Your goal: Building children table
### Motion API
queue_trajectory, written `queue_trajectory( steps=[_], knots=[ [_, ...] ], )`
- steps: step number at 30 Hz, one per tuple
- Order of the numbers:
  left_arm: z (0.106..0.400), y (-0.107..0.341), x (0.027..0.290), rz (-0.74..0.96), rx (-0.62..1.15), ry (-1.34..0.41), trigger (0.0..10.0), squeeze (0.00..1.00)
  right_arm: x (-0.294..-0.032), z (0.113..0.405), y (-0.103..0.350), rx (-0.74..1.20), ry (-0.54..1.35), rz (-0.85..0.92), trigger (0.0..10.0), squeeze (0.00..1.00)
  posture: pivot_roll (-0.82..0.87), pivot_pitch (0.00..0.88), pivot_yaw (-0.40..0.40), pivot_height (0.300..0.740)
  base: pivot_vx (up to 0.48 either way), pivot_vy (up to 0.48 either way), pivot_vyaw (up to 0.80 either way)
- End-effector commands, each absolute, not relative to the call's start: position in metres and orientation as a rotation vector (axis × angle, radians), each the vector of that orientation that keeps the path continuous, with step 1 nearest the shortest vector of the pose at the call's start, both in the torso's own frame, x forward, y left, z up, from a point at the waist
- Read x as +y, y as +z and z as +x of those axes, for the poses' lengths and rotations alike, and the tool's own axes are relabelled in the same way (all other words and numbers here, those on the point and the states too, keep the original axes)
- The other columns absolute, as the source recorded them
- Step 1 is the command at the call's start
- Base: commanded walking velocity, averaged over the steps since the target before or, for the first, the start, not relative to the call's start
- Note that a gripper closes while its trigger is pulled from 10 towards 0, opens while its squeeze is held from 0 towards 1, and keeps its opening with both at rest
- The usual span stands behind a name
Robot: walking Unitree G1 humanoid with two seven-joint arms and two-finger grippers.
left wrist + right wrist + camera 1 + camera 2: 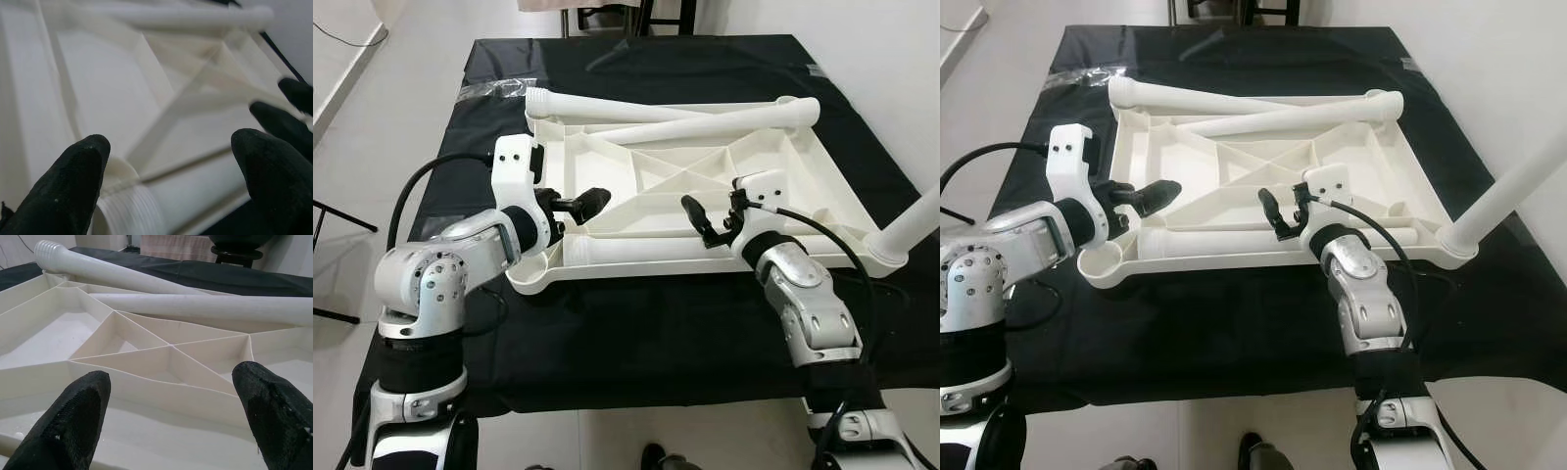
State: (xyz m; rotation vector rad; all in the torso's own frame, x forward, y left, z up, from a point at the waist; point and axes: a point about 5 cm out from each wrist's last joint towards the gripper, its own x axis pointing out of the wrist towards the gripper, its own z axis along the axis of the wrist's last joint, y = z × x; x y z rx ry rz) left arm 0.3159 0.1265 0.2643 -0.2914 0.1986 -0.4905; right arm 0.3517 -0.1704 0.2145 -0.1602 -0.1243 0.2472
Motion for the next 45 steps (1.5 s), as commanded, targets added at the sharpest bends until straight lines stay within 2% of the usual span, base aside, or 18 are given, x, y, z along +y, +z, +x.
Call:
queue_trajectory(
  steps=[1,15,27,35,45],
  knots=[
    [0.312,0.246,0.121,-0.298,0.302,-0.506,10.0,0.00,-0.170,0.351,0.208,-0.096,0.253,-0.151,10.0,0.00,0.03,0.241,-0.046,0.740,0.000,0.000,0.00],
    [0.311,0.227,0.114,-0.313,0.407,-0.469,10.0,0.00,-0.171,0.351,0.209,-0.092,0.252,-0.152,10.0,0.00,0.03,0.241,-0.047,0.740,0.000,0.000,0.00],
    [0.313,0.244,0.126,-0.184,0.319,-0.368,10.0,0.00,-0.170,0.351,0.208,-0.090,0.258,-0.151,10.0,0.00,0.03,0.242,-0.048,0.740,0.000,0.000,0.00],
    [0.308,0.236,0.125,-0.149,0.354,-0.377,10.0,0.00,-0.170,0.351,0.209,-0.089,0.258,-0.151,10.0,0.00,0.03,0.242,-0.049,0.740,0.000,0.000,0.00],
    [0.306,0.229,0.117,-0.205,0.379,-0.431,10.0,0.00,-0.170,0.351,0.210,-0.091,0.261,-0.151,10.0,0.00,0.02,0.240,-0.050,0.740,0.000,0.000,0.00]
  ],
)
